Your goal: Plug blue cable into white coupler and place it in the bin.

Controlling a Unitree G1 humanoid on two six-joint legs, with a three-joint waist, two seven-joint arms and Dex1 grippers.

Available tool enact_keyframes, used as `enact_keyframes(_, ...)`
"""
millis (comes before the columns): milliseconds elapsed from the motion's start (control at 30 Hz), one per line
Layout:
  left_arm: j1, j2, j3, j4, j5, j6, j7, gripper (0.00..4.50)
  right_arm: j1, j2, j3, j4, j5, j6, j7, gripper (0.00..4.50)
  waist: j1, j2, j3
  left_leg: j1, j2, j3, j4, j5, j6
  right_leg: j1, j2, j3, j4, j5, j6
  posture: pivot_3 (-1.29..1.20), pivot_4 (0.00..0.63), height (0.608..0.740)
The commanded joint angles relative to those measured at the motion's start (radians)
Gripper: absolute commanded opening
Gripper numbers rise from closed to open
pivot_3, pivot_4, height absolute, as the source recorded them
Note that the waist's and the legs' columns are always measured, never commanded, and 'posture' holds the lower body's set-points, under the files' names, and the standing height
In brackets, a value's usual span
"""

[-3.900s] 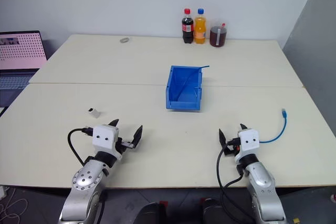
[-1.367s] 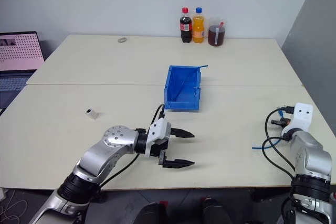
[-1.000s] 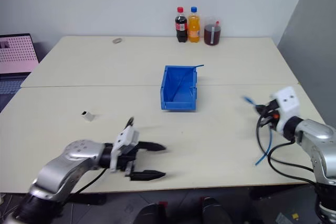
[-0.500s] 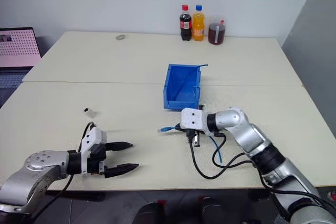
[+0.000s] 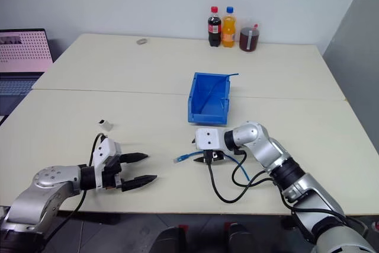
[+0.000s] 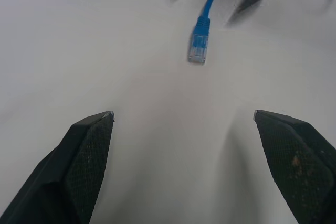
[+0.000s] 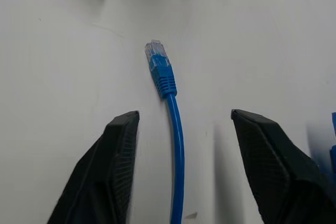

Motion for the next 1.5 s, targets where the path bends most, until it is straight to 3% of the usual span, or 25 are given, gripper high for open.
enact_keyframes(33,-0.06,-0.023,-0.051,0.023,0.033,-0.05,-0.025,4.5,0.052,-0.036,-0.086,-0.204,0.105,0.193,0.036,3.9,0.002,0.0,0.0,0.0,0.0,0.0,0.0,0.0,0.0,0.0,0.0,0.0,0.0,0.0,0.0,0.0,0.15,0.74)
enact_keyframes(133,-0.103,-0.062,-0.101,0.051,0.067,-0.07,-0.015,4.5,0.108,-0.075,-0.145,-0.351,0.162,0.34,0.023,4.45,0.01,0.0,0.0,0.0,0.0,-0.001,0.0,0.0,0.0,0.0,0.0,0.0,0.001,0.0,0.0,0.0,0.15,0.74)
enact_keyframes(433,-0.169,-0.152,-0.215,0.146,0.208,-0.153,0.051,4.5,0.261,-0.123,-0.255,-0.643,0.232,0.585,-0.118,4.45,0.019,0.001,-0.002,0.0,-0.001,-0.002,0.001,0.0,0.0,0.001,0.0,-0.001,0.002,0.0,0.002,0.0,0.15,0.74)
enact_keyframes(533,-0.173,-0.154,-0.249,0.164,0.23,-0.159,0.032,4.03,0.28,-0.106,-0.281,-0.682,0.251,0.634,-0.174,4.5,0.019,0.001,-0.003,0.001,-0.001,-0.002,0.002,0.001,0.0,0.002,0.0,0.0,0.002,-0.001,0.008,0.0,0.15,0.74)
enact_keyframes(1167,-0.181,-0.166,-0.314,0.182,0.248,-0.131,-0.001,0.35,0.329,-0.116,-0.305,-0.741,0.345,0.683,-0.284,4.5,0.018,0.007,-0.011,0.001,-0.002,-0.002,0.002,0.001,0.0,0.003,0.0,0.0,0.001,-0.002,0.008,0.0,0.15,0.74)
enact_keyframes(1500,-0.213,-0.161,-0.218,0.133,0.152,-0.102,-0.014,0.23,0.444,-0.149,-0.353,-0.8,0.393,0.639,-0.297,4.5,0.017,0.008,-0.012,0.0,-0.002,-0.002,0.002,0.0,0.0,0.003,0.0,0.0,-0.001,-0.002,0.008,0.0,0.15,0.74)
